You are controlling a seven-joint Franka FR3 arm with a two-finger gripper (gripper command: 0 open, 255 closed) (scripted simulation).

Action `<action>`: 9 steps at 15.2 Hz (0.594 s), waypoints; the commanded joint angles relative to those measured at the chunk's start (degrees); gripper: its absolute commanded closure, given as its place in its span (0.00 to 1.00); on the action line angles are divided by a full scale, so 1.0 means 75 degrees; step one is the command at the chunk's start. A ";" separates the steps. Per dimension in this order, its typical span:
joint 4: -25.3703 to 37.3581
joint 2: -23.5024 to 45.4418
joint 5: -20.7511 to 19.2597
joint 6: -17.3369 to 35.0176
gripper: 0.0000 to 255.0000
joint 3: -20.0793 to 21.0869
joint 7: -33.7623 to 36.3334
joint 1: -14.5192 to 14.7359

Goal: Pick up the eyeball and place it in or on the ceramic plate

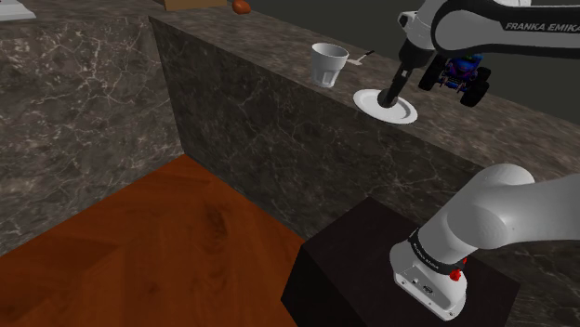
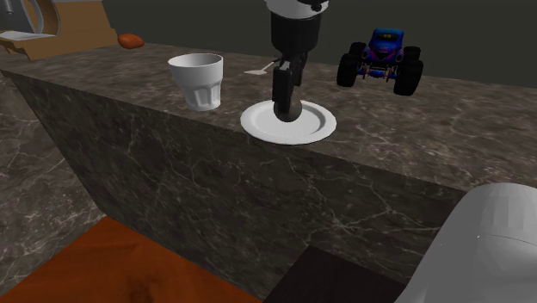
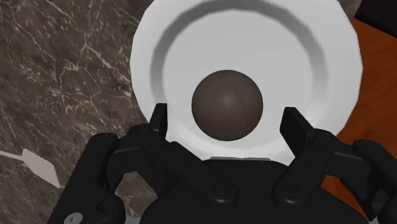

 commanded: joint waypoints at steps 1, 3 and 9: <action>0.0367 -0.0113 0.0114 -0.0501 0.00 0.0134 -0.0023 0.0047; 0.0538 -0.0145 0.0161 -0.0709 0.00 0.0190 -0.0035 0.0064; 0.0538 -0.0145 0.0161 -0.0709 0.00 0.0190 -0.0035 0.0063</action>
